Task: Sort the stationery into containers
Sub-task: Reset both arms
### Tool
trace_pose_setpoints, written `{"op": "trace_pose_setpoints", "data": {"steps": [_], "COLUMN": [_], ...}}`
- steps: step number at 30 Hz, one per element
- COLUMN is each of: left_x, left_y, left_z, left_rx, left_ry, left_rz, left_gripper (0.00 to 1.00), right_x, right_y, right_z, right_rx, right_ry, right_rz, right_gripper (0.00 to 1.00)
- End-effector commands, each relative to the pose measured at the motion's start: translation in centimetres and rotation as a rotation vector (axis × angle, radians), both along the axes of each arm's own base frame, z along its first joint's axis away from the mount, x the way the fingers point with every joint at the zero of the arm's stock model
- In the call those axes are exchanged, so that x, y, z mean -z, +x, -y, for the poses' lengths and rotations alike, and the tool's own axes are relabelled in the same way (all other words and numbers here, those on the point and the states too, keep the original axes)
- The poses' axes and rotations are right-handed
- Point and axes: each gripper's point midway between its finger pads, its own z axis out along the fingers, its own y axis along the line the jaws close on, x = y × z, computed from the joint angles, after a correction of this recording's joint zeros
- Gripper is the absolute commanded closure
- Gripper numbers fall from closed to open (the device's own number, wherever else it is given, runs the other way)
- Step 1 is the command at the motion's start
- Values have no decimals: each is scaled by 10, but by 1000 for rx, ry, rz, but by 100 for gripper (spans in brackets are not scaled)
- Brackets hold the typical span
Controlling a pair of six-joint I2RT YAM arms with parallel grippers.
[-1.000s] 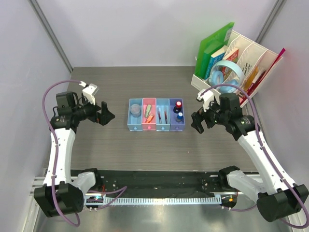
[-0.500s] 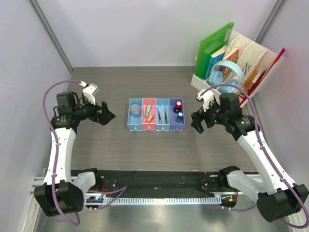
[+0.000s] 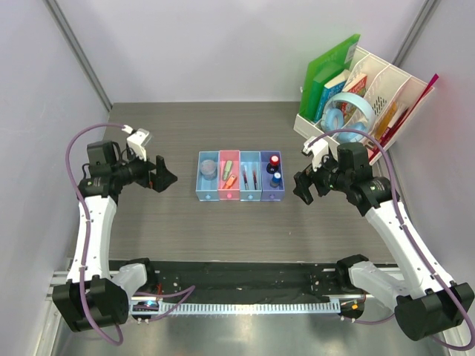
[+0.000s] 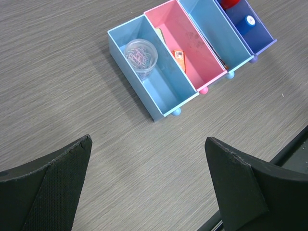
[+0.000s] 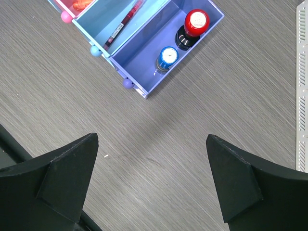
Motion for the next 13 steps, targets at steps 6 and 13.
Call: {"op": "trace_pose_setpoints", "data": {"steps": [6, 13], "left_x": [-6, -6], "left_y": [3, 3], "left_z": [3, 3], "left_rx": [18, 18], "left_ry": [-29, -32], "left_rz": [26, 25], "left_gripper": [0, 0], "right_x": [-8, -8], "right_y": [4, 6], "right_z": [-2, -1], "right_rx": [0, 6], "right_ry": [21, 20], "right_rz": [46, 51], "right_gripper": [0, 0]}}
